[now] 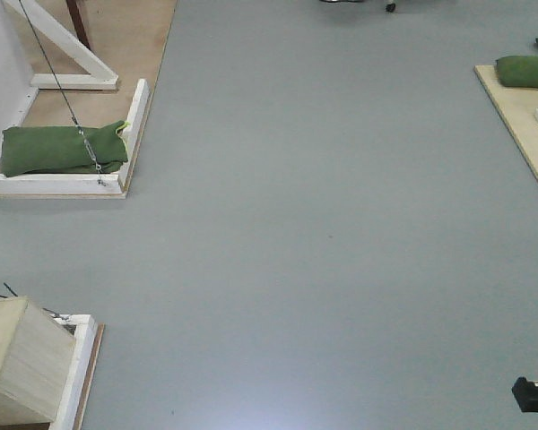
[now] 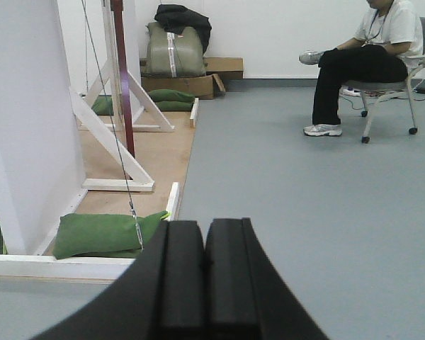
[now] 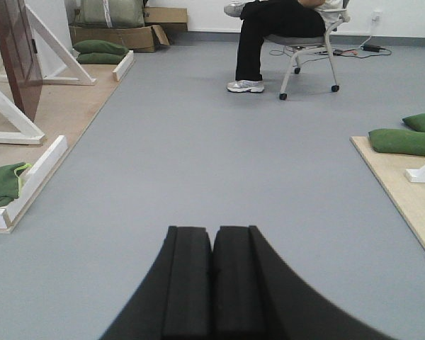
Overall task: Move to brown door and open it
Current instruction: 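Drive the base forward toward the brown wooden door frame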
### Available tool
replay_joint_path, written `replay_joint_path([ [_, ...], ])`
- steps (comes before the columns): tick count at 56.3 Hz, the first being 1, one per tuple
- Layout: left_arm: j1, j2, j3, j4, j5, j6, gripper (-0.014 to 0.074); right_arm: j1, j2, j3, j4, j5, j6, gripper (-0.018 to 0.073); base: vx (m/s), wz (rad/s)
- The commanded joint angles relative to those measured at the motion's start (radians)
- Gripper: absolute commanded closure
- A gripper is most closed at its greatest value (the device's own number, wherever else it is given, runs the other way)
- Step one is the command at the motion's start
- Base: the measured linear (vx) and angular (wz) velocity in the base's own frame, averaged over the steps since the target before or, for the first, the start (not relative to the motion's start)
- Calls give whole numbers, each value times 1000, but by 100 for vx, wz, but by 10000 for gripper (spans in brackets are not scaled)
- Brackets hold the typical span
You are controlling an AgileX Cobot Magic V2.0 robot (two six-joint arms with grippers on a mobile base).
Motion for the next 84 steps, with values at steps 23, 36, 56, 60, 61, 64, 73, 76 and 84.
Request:
replay_joint_path([
  [23,-7,-16,-18,-3,-78,-9,600,-5,-14,4,-7,-83,-6,559,0,0],
  [36,-7,-16,-18,-3,-78,-9,600,-5,-14,4,-7,-83,-6,559,0,0],
  [56,-8,-19,-18,-3,-78,-9,600,-2,-17,4,-7,-83,-6,559,0,0],
  [60,-8,-19,-18,-3,-78,-9,600,-2,-18,4,-7,-82,-6,559,1,-1],
  [61,-8,-19,-18,-3,-78,-9,600,-2,-18,4,-7,-82,-6,559,2,0],
  [64,-8,-22,-18,-3,-78,-9,600,-2,-19,4,-7,-82,-6,559,3,-1],
  [73,-8,-22,-18,-3,-78,-9,600,-2,-19,4,-7,-82,-6,559,6,0],
  [76,-8,-22,-18,-3,-78,-9,600,-2,-19,4,-7,-82,-6,559,10,1],
  [84,-8,-22,-18,-3,-78,-9,600,-2,-19,4,-7,-82,-6,559,15,2],
])
